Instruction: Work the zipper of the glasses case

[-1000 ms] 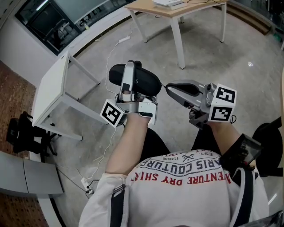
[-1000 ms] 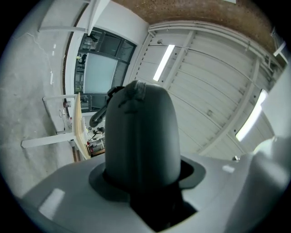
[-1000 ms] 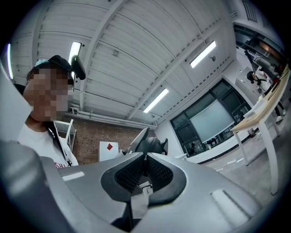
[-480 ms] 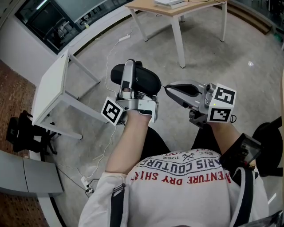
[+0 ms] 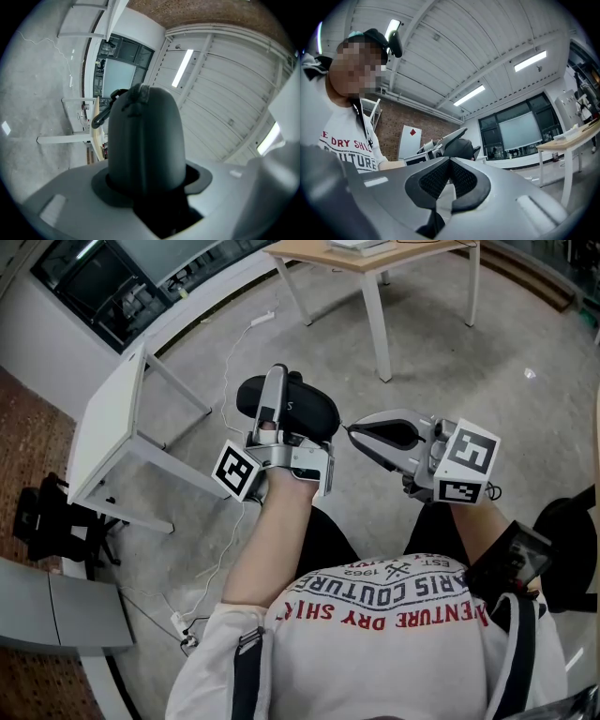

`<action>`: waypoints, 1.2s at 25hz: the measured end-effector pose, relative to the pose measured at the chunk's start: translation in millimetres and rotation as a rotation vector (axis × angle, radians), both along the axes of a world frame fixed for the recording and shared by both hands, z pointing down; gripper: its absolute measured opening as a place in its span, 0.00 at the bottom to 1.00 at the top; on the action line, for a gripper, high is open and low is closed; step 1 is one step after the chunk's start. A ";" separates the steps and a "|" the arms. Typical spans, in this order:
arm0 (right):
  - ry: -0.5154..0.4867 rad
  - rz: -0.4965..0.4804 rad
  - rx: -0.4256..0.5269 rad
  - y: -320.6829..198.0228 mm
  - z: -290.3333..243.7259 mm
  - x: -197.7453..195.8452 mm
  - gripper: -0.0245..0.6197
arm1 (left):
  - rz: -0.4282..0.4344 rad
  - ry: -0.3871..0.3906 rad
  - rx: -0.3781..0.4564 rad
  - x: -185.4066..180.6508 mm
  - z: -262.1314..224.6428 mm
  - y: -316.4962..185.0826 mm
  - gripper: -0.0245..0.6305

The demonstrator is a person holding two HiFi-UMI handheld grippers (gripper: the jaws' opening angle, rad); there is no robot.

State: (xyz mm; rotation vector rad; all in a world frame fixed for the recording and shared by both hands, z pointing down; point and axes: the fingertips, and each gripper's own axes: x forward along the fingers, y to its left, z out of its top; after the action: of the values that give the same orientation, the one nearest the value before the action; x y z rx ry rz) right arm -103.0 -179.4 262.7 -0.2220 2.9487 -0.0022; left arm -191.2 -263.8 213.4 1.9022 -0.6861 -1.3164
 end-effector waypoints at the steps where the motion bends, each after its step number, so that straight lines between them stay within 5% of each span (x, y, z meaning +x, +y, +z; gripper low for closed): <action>1: 0.009 0.002 0.011 0.6 0.6 -0.4 0.04 | 0.001 0.001 -0.004 -0.1 0.9 -0.4 0.42; 12: 0.110 -0.040 0.078 14.2 14.5 -10.9 0.04 | 0.026 0.022 -0.036 1.6 8.0 -4.3 0.42; 19: 0.110 -0.045 0.009 6.8 20.4 -13.8 0.06 | 0.012 -0.021 -0.021 0.6 9.7 -5.2 0.42; 23: 0.089 -0.017 -0.046 -3.1 26.8 -5.6 0.05 | -0.032 -0.299 0.049 10.3 12.8 4.4 0.42; 28: 0.095 0.059 -0.056 -17.9 35.5 9.5 0.03 | -0.127 -0.956 0.121 17.1 47.6 21.9 0.42; 30: 0.114 0.105 -0.061 -26.5 38.8 14.8 0.03 | -0.125 -1.143 0.146 19.5 62.1 30.1 0.42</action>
State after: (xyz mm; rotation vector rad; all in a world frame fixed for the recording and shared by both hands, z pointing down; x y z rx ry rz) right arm -88.2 -205.9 301.5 -0.3977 3.0491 -0.0671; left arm -171.7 -233.7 275.4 2.7035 -1.2694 -0.2045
